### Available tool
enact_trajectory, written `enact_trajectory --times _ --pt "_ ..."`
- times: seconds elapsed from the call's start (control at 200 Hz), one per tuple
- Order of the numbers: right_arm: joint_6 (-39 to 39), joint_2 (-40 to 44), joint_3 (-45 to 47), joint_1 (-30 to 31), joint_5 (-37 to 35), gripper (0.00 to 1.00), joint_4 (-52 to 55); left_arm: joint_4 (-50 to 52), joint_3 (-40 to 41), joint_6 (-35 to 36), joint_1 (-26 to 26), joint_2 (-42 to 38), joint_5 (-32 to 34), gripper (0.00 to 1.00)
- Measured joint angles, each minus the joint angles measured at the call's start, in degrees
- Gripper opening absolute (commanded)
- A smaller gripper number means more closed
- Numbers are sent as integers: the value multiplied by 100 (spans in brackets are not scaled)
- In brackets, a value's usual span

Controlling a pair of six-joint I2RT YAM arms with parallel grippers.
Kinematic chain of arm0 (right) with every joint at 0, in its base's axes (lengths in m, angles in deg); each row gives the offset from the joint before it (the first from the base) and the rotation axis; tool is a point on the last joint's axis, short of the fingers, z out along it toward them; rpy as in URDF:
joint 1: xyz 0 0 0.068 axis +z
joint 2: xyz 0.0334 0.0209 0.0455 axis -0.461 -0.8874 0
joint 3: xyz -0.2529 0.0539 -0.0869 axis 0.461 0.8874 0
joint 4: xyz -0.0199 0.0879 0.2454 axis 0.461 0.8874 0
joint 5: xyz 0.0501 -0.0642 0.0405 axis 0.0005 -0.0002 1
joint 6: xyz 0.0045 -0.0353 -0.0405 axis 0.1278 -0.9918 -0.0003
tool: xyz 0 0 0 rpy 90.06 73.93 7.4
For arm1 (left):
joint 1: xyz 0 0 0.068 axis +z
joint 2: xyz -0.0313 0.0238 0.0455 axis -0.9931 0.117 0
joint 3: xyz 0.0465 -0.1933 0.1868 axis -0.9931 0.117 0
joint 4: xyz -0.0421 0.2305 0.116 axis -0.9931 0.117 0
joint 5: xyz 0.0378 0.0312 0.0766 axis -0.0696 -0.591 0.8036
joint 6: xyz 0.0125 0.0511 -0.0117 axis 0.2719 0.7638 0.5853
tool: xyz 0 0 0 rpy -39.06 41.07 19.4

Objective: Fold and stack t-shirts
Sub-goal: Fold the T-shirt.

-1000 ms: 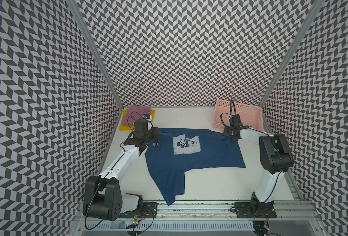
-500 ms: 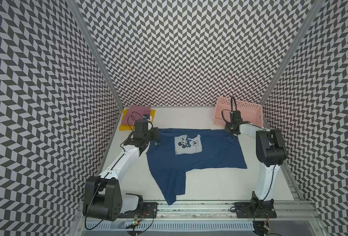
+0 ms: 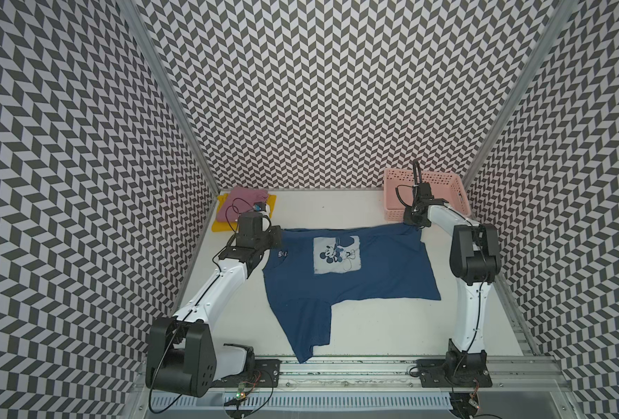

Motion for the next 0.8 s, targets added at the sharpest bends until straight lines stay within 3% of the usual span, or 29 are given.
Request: enact_trajectory --times 0.501,0.796 --pt "-339 271 -186 -9 813 0 326 46 -299 24 79 -42 57 0" --pt "-428 769 -48 111 896 0 256 42 -487 24 197 -74 122 0"
